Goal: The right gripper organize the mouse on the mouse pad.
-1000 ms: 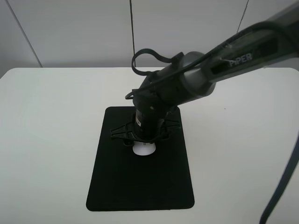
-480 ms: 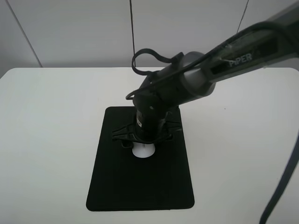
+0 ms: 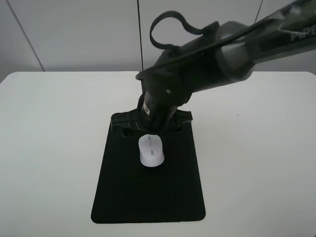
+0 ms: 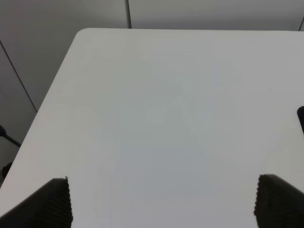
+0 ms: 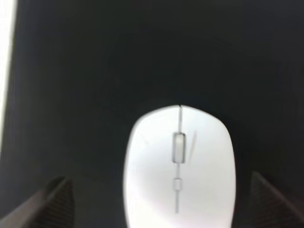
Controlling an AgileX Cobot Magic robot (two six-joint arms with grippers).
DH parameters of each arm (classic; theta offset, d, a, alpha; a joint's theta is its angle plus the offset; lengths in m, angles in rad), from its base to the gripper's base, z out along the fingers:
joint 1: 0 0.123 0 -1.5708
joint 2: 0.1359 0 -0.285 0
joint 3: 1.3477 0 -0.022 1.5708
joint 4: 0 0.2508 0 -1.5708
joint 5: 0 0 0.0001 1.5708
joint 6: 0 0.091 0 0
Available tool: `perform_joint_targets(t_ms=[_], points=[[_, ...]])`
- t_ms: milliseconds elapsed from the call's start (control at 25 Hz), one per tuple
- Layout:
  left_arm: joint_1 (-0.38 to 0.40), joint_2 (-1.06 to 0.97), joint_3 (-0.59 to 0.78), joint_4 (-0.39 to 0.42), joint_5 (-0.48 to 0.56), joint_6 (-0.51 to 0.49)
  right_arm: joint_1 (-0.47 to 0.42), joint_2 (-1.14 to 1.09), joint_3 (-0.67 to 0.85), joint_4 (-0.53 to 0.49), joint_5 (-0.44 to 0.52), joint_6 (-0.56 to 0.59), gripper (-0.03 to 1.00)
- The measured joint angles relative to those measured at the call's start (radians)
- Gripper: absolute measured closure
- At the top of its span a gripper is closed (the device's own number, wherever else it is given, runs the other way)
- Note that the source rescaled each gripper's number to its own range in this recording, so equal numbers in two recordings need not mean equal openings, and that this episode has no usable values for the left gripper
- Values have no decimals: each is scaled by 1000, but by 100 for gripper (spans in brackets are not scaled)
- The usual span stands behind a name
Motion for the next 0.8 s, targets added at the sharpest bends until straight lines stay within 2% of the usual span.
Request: perform_joint_targets(t_ms=[160, 320, 600, 800], points=[[0, 0, 0, 0, 0, 0, -4, -55, 0, -6, 36, -18, 14], [0, 0, 0, 0, 0, 0, -53, -93, 0, 37, 105, -135, 14], [0, 0, 0, 0, 0, 0, -231, -182, 11, 213, 222, -450, 14], [0, 0, 0, 0, 0, 0, -425, -315, 142, 252, 226, -534, 14]])
